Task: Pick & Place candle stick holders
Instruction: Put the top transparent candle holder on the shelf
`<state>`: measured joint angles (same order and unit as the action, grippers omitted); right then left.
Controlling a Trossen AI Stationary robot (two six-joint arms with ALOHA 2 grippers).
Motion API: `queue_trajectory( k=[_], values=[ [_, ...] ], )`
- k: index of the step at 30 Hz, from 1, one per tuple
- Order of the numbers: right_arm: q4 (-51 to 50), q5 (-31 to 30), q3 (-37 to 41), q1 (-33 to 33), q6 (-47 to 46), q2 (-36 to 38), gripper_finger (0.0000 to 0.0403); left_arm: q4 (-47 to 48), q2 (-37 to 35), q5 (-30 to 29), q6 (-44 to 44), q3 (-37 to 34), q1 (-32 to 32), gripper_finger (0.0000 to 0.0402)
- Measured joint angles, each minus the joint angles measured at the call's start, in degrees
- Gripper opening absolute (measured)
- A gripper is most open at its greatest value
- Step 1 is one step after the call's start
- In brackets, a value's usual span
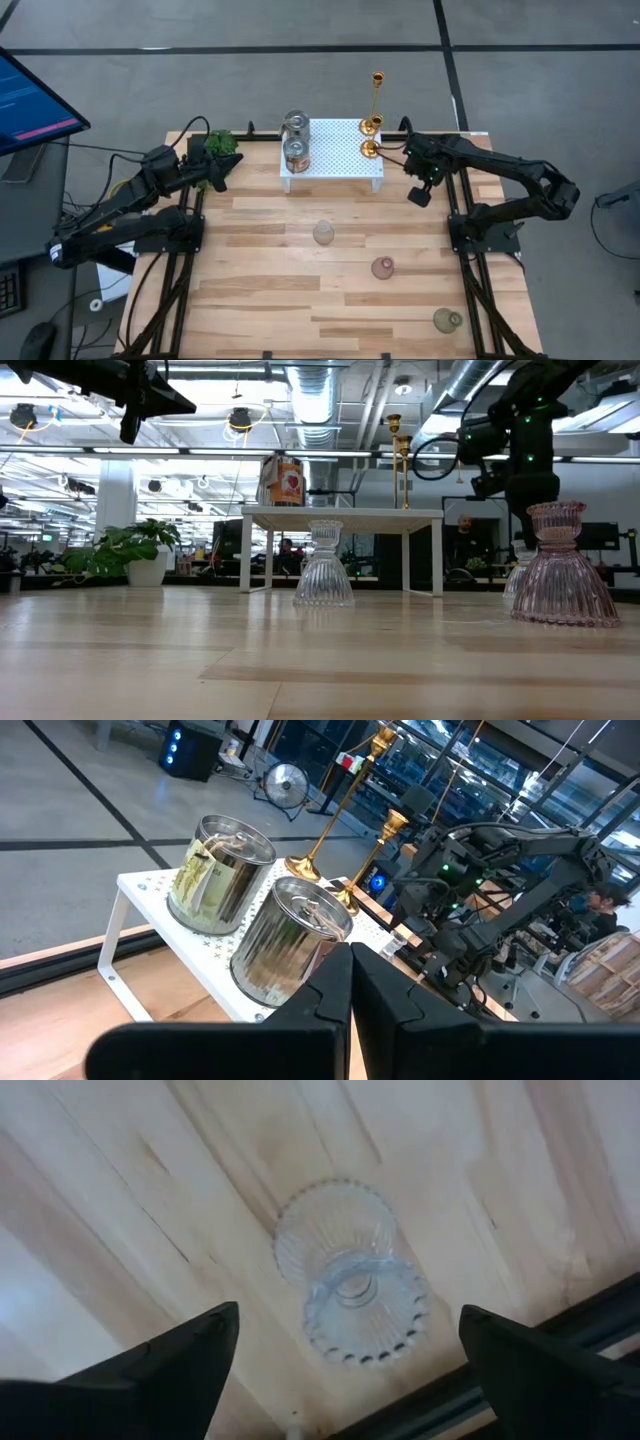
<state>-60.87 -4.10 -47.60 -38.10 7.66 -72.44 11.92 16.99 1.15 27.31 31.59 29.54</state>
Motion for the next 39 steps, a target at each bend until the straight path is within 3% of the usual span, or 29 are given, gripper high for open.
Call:
queue_trajectory(
  k=[21, 28, 35, 39],
  values=[
    [0.77, 0.07, -0.03, -0.34, 1.97, 0.0, 0.0238, 0.0, 0.0, 0.0, 0.0, 0.0, 0.0, 0.0006],
    [0.51, 0.53, -0.13, -0.34, 2.89, 0.0, 0.0153, 0.0, 0.0, 0.0, 0.01, 0.0, 0.0, 0.0006],
    [1.04, 1.1, -0.14, -0.32, 2.46, 0.02, 0.015, 0.0, 0.0, 0.0, 0.02, 0.0, 0.0, 0.0006],
    [0.98, 1.22, -0.12, 0.04, 1.39, 0.07, 0.0169, 0.0, 0.0, 0.0, 0.02, 0.0, 0.0, 0.0006]
  ],
)
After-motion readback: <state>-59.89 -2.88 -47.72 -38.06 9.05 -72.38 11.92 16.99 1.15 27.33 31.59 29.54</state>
